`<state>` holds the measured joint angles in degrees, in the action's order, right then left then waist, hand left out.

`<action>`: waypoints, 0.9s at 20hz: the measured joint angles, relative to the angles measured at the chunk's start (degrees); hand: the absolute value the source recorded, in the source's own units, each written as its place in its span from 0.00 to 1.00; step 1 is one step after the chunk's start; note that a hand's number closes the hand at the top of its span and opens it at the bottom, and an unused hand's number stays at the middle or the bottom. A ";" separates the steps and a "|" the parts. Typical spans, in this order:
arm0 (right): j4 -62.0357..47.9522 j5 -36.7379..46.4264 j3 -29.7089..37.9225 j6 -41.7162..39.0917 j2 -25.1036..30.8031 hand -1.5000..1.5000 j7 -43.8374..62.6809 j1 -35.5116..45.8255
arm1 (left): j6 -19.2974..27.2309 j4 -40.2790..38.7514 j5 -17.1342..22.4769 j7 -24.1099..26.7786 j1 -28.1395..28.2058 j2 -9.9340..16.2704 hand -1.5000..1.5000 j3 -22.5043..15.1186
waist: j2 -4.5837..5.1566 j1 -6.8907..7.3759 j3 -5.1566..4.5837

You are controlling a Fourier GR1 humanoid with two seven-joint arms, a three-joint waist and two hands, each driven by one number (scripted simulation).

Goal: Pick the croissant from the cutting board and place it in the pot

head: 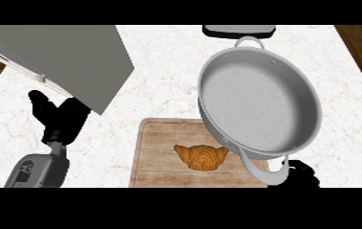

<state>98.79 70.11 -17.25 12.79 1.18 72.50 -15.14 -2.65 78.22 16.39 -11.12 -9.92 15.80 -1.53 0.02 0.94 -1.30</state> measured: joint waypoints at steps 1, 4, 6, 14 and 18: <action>-0.14 0.28 -0.25 -0.14 0.05 1.00 -0.01 0.17 | 0.03 0.06 -0.08 -0.22 -0.03 -0.03 0.50 0.01 | 0.00 0.03 -0.01; 0.31 -0.11 5.04 1.00 -0.32 1.00 -1.21 1.40 | -0.43 0.50 0.16 0.08 1.01 0.42 0.50 0.72 | 0.06 -1.13 0.28; 0.68 -0.49 9.49 1.87 -0.55 1.00 -1.62 1.58 | -0.65 1.14 0.23 0.05 2.34 1.23 0.50 1.42 | 0.10 -2.71 0.58; 0.34 -1.94 24.63 4.67 -1.19 1.00 -2.17 2.13 | -1.65 4.68 1.88 1.83 7.88 2.66 0.50 4.21 | 0.60 -7.32 1.22; -0.66 -1.66 30.84 5.58 -1.19 1.00 -2.28 2.49 | -2.14 6.28 2.29 2.30 9.36 3.12 0.50 4.96 | 1.23 -8.35 1.11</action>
<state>98.13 68.45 13.59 18.37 -0.01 70.22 -12.65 -4.79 84.51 18.68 -8.81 -0.55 18.92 3.43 1.24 -7.41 -0.19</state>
